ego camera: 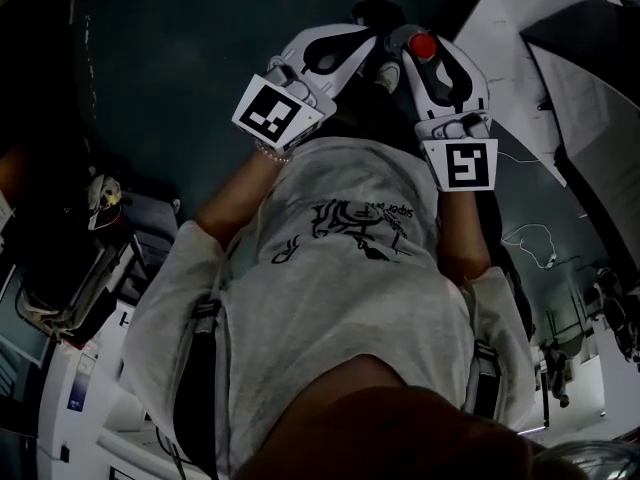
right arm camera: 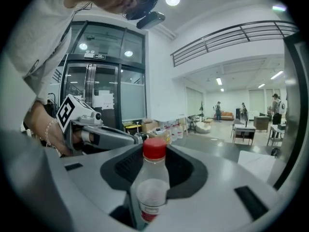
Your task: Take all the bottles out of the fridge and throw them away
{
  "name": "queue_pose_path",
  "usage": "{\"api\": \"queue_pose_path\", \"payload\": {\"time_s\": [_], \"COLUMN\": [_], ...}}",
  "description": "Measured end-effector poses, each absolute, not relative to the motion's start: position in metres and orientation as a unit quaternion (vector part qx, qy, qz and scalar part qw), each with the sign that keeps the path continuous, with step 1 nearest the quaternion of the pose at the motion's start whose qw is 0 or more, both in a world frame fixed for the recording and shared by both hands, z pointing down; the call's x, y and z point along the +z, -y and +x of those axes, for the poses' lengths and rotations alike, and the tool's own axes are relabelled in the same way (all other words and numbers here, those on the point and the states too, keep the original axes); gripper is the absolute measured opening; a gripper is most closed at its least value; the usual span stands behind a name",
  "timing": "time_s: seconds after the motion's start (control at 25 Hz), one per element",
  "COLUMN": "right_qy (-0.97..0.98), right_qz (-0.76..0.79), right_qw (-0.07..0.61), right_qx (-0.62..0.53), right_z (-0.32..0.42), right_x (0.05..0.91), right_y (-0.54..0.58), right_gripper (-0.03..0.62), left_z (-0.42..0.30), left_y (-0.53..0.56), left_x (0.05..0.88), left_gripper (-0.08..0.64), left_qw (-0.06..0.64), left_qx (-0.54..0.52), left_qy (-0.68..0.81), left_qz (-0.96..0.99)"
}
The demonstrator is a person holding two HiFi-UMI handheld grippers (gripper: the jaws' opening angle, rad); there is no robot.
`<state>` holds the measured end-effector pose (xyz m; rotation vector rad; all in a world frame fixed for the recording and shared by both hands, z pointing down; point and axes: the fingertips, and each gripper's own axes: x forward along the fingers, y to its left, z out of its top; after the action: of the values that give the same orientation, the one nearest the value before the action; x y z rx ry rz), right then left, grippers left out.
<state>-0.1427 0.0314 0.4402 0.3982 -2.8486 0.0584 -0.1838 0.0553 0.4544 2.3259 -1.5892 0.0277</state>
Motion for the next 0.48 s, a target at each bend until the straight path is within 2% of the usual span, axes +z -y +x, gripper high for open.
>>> {"api": "queue_pose_path", "payload": {"time_s": [0.32, 0.48], "right_qy": [0.981, 0.981], "right_qz": [0.136, 0.136], "right_qw": [0.133, 0.135], "right_qx": [0.027, 0.025], "right_z": [-0.141, -0.142], "right_x": [0.467, 0.481], "right_y": [-0.039, -0.042], "right_gripper": [0.146, 0.146], "left_z": [-0.175, -0.176], "left_y": [-0.063, -0.065], "left_x": [0.483, 0.498], "left_gripper": [0.008, 0.008], "left_qw": [0.194, 0.186], "left_qx": [0.022, 0.026], "left_qy": [0.551, 0.552], "left_qz": [0.811, 0.812]}}
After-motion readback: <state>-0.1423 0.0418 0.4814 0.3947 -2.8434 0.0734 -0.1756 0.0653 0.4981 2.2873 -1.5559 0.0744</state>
